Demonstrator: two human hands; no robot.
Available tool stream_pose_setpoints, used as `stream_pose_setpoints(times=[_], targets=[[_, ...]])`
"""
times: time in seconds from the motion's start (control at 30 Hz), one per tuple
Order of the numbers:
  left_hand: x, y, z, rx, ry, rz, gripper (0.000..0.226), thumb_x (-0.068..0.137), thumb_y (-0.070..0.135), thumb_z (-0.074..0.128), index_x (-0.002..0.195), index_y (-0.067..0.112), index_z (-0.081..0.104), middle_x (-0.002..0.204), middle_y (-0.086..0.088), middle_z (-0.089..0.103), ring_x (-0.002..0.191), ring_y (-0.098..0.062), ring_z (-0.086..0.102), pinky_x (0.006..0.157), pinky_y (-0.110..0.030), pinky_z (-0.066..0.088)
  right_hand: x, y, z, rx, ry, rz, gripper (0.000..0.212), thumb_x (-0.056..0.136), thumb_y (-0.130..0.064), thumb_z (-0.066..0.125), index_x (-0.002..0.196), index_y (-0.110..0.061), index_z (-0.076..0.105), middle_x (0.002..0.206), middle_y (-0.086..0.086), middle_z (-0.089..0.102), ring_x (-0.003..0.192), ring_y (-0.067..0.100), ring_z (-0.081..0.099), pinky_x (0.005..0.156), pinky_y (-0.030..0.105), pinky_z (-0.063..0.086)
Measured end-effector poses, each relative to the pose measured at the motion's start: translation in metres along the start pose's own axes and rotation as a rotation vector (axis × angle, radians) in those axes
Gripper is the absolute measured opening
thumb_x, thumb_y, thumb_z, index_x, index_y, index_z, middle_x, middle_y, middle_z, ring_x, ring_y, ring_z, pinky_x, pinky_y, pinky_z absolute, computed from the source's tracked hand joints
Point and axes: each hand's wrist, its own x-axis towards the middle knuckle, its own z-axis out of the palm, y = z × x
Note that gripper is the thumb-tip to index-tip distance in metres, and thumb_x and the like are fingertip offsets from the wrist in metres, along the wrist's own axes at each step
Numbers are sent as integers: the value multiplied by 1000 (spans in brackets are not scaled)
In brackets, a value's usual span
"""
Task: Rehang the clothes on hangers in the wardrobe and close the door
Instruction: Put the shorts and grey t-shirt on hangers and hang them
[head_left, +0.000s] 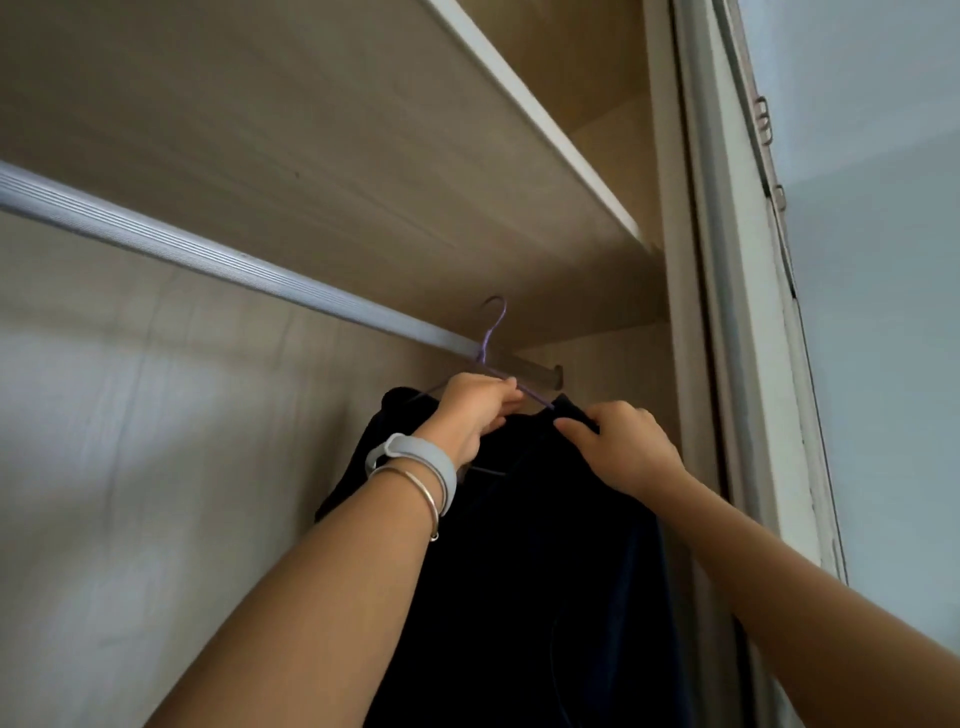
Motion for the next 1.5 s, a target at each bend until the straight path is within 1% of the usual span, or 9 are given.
stream_pose_setpoints(times=[0.1, 0.2, 0.3, 0.43, 0.63, 0.87, 1.03, 1.2, 1.5], targets=[[32, -13, -2, -6, 3, -49, 14, 92, 9, 52, 80, 8, 58, 85, -5, 63, 76, -14, 63, 64, -19, 43, 27, 3, 18, 35, -79, 44, 33, 91, -43, 48, 81, -15, 63, 67, 2, 60, 62, 20, 59, 51, 28, 42], [59, -27, -6, -56, 31, -96, 5, 90, 8, 56, 87, 7, 59, 54, 2, 66, 50, -6, 64, 57, -20, 45, 50, 8, 31, 23, -154, 48, 33, 92, -42, 48, 94, -14, 64, 76, 4, 62, 68, 20, 60, 57, 32, 44], [75, -36, -2, -103, 36, -72, 13, 91, 2, 53, 104, 4, 55, 73, -3, 64, 58, -7, 66, 54, -18, 48, 63, 21, 38, 75, -207, 68, 32, 92, -38, 48, 99, -11, 63, 84, 7, 65, 74, 22, 62, 64, 36, 49], [89, -43, 11, -221, 21, -69, 14, 93, 4, 49, 80, 6, 55, 62, -1, 62, 34, -2, 59, 42, -13, 48, 75, 32, 40, 94, -190, 51, 27, 93, -34, 49, 102, -14, 63, 93, 9, 67, 86, 25, 66, 77, 40, 53], [100, -68, 25, -198, 63, -125, 26, 93, 3, 42, 68, 6, 45, 41, -3, 58, 24, -2, 52, 34, -14, 45, 79, 47, 49, -159, -233, 10, 31, 93, -35, 50, 100, -9, 65, 85, 6, 60, 80, 21, 57, 56, 26, 40], [103, -80, 35, -208, 38, -119, 28, 95, 4, 38, 69, 6, 48, 35, 1, 59, 28, -3, 56, 34, -14, 47, 81, 46, 53, -424, -145, 42, 33, 95, -30, 45, 117, -10, 58, 122, 11, 59, 113, 29, 56, 85, 33, 43], [92, -81, 37, -98, 11, -109, 29, 95, 3, 38, 70, 7, 50, 71, -4, 57, 33, -2, 59, 40, -14, 50, 89, 57, 64, -310, -227, 111, 28, 92, -17, 48, 116, -3, 56, 121, 17, 57, 110, 32, 56, 86, 32, 44], [72, -86, 21, 91, -29, -77, 12, 94, 9, 44, 93, 10, 55, 78, 0, 60, 74, -10, 62, 63, -19, 50, 93, 60, 69, -218, -259, 165, 29, 88, -8, 46, 116, -3, 54, 125, 20, 54, 115, 35, 53, 103, 43, 41], [-24, -136, -76, 724, 22, -51, 17, 91, 9, 52, 102, 7, 64, 92, -7, 66, 73, -10, 61, 58, -4, 46, -2, 47, 87, -139, 231, -207, 38, 88, -9, 48, 125, -14, 49, 133, 13, 44, 126, 33, 34, 110, 50, 19]])
